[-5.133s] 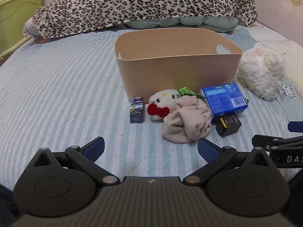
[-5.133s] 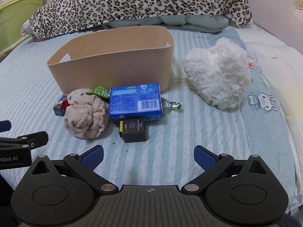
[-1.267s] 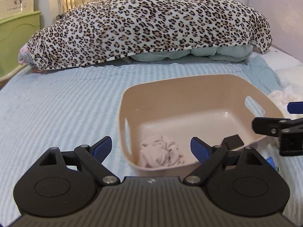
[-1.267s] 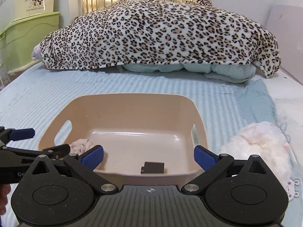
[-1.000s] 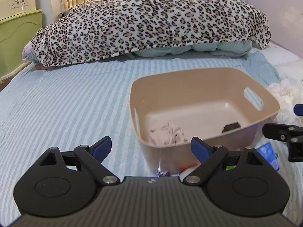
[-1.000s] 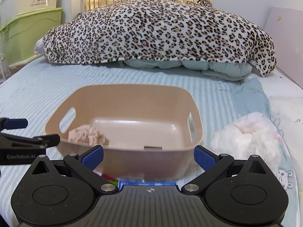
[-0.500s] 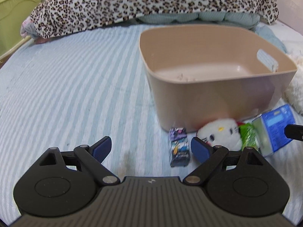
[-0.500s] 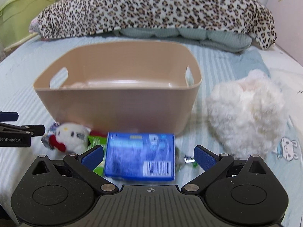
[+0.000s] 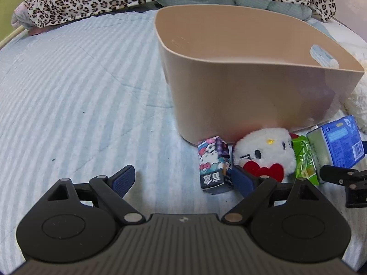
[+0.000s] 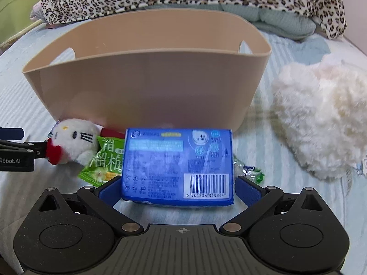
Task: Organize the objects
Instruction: 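Grasp the blue box with the right tool while the left tool grasps the Hello Kitty juice box, then carry both boxes over the basket and open both tools to release them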
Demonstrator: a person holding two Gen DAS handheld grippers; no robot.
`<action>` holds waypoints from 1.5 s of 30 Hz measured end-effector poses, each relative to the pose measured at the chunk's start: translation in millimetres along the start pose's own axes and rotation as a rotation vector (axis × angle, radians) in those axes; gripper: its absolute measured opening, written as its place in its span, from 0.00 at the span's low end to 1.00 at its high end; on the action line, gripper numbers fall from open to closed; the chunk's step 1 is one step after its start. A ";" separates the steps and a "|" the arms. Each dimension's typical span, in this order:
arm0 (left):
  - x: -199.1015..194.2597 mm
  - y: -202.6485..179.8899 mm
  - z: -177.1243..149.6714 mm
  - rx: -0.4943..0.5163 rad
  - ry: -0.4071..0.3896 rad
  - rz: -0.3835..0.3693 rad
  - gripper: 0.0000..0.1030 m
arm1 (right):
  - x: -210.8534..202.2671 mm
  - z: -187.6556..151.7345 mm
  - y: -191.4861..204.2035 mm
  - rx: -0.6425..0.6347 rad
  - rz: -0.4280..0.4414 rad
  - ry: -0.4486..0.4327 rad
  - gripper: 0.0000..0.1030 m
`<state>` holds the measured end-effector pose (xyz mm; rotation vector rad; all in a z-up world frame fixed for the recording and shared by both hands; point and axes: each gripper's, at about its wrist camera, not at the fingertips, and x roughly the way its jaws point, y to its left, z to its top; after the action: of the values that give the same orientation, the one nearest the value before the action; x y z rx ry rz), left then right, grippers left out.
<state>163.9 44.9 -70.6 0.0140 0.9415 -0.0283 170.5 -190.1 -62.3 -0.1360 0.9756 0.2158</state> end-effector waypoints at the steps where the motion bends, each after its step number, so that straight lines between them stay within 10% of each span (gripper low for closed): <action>1: 1.5 -0.6 -0.3 0.004 0.001 0.003 0.88 | 2.5 0.0 -1.0 0.006 0.004 0.005 1.00; 9: 11.3 5.6 -2.6 -0.016 -0.008 -0.042 0.78 | 6.8 -1.6 -1.7 0.026 0.024 0.001 0.94; 18: 8.4 6.5 -4.8 0.002 -0.029 -0.074 0.24 | -9.9 -4.8 -0.5 0.013 0.019 -0.053 0.89; 45: -94.9 0.0 24.8 0.011 -0.257 -0.034 0.24 | -107.5 28.1 -36.3 0.068 0.015 -0.280 0.89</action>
<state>128.1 46.0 20.7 0.0046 0.6844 -0.0649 143.7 -232.3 43.3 -0.0351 0.7041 0.2090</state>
